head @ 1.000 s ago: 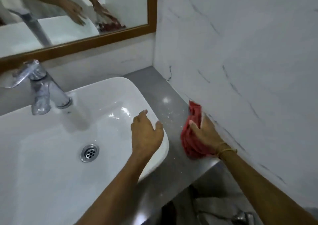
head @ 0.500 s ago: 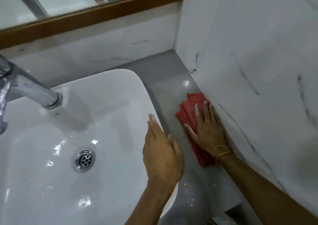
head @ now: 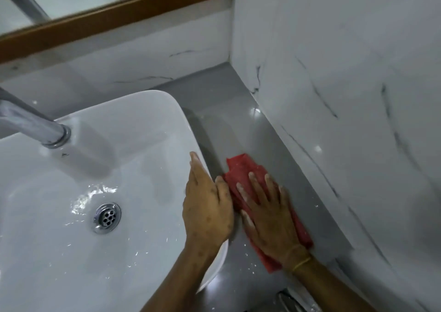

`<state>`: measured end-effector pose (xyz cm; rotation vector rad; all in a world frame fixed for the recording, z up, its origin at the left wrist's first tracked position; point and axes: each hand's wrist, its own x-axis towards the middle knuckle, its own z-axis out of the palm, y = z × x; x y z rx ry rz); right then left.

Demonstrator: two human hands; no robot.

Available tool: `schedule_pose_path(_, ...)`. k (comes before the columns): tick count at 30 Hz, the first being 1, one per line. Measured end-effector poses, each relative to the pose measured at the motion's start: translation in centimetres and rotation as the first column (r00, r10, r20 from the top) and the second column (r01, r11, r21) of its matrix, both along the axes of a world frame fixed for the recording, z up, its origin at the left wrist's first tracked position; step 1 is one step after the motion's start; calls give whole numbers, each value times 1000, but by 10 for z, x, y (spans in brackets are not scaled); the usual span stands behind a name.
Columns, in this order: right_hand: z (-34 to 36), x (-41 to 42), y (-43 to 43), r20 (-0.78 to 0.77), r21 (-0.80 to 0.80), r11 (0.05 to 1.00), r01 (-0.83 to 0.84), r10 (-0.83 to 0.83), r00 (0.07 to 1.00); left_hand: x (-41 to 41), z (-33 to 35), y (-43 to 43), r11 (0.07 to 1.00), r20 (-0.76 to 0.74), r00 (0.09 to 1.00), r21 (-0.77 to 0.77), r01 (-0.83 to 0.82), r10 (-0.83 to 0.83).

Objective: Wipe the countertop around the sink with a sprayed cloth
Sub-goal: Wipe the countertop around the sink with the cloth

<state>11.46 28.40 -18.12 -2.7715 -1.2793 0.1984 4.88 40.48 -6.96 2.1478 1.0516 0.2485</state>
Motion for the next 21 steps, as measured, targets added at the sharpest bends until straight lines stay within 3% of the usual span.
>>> schedule_pose_path(3,6,20,-5,-11,-7,999,38,-38,999,-2,-1,-1,1000,1,1000,7,-1,1)
schedule_pose_path(7,9,64,54,-67,-14,997,78,-79,995,-1,-1,0,999,-27,998,10,-48,49)
schedule_pose_path(12,7,56,109,-92,-48,984,-170,165,982,5,-1,-1,998,-56,997,13,-59,60)
schedule_pose_path(16,5,22,64,-102,-11,969,-246,244,964,2,1,1,999,-74,997,21,-29,31)
schedule_pose_path(21,18,35,-22,-60,11,999,-45,46,997,1,3,2,1000,-56,998,22,5,-4)
